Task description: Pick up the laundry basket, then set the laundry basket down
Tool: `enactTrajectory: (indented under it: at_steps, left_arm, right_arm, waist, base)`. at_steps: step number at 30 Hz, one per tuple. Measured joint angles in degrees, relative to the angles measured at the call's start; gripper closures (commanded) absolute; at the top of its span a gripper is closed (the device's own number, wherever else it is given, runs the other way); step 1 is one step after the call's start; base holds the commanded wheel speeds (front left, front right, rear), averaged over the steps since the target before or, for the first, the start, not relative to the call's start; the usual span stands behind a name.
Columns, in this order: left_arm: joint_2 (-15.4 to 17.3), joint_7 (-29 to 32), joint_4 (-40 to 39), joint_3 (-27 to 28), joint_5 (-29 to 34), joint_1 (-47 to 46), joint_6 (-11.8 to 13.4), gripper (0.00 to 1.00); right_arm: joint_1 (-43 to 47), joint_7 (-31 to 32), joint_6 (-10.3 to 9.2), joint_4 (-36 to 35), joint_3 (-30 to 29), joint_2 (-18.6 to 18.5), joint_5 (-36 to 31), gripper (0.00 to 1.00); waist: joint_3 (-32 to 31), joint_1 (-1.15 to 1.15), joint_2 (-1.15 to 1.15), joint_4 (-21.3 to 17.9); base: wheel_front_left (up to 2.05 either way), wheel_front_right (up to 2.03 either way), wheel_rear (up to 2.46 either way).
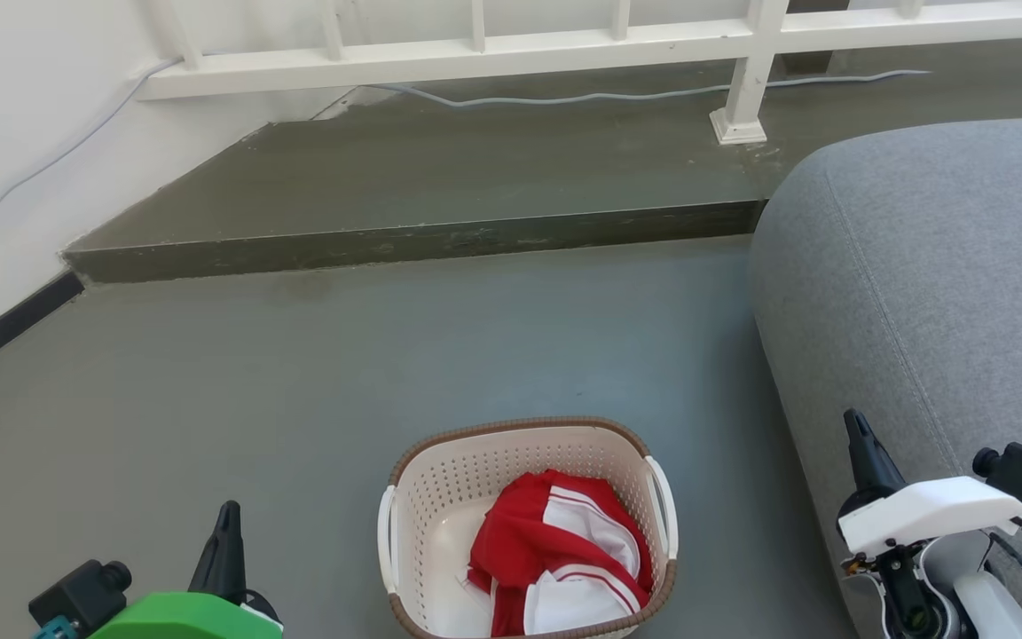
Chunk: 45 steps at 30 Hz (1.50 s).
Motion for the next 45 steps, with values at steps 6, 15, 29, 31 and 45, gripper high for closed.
enactTrajectory:
  at_steps: [6,15,29,31,45]
  left_arm:
    - [0.1,1.1,0.9,0.6,-4.9,-0.7,-0.8,1.00]
    - [0.1,2.5,1.5,2.1,-11.7,-2.0,-2.0,1.00]
    - [0.2,4.7,3.2,4.1,-22.4,-4.0,-4.0,1.00]
    - [0.2,5.1,3.3,4.3,-23.9,-4.2,-4.1,1.00]
    - [0.2,7.4,5.0,6.4,-34.5,-6.2,-6.5,1.00]
  right_arm:
    - [-0.3,1.4,0.58,0.0,-1.5,0.2,4.5,1.00]
    - [-1.1,3.0,1.91,0.0,-3.7,0.6,10.9,1.00]
    - [-1.5,5.5,3.78,0.0,-7.2,1.7,20.9,1.00]
    - [-1.6,6.0,4.08,0.0,-7.6,1.7,22.6,1.00]
    - [-2.4,8.4,6.12,0.0,-11.0,2.3,32.6,1.00]
  waist:
    - [-0.1,0.00,0.00,0.4]
    - [-0.1,0.00,0.00,0.9]
    - [-0.3,0.00,0.00,1.8]
    - [-0.3,0.00,0.00,1.9]
    - [-0.4,0.00,0.00,2.8]
  base:
    - [0.00,0.00,0.00]
    - [0.00,0.00,0.00]
    - [0.00,0.00,0.00]
    - [0.00,0.00,0.00]
    - [0.00,0.00,0.00]
